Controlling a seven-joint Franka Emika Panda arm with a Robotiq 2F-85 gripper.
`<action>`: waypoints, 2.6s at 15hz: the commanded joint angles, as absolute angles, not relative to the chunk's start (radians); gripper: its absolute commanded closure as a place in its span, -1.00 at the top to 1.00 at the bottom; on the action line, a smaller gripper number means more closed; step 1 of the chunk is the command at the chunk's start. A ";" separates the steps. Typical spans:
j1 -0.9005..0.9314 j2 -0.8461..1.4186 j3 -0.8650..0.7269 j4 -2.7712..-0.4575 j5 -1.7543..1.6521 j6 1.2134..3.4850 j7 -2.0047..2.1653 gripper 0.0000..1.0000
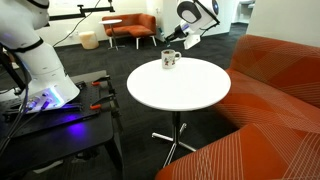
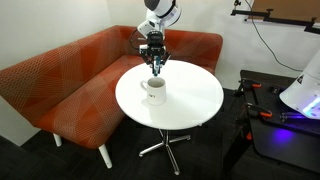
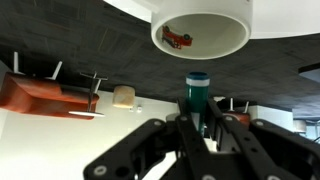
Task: Pick up the pen from the table and put it in the cup
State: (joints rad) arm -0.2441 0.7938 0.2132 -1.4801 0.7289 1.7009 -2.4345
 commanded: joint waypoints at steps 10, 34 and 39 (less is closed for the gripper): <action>-0.238 0.855 0.170 -1.425 0.795 1.673 -2.444 -0.89; -0.216 0.606 0.136 -1.602 0.776 1.705 -2.437 1.00; -0.204 0.526 0.113 -1.655 0.771 1.697 -2.474 1.00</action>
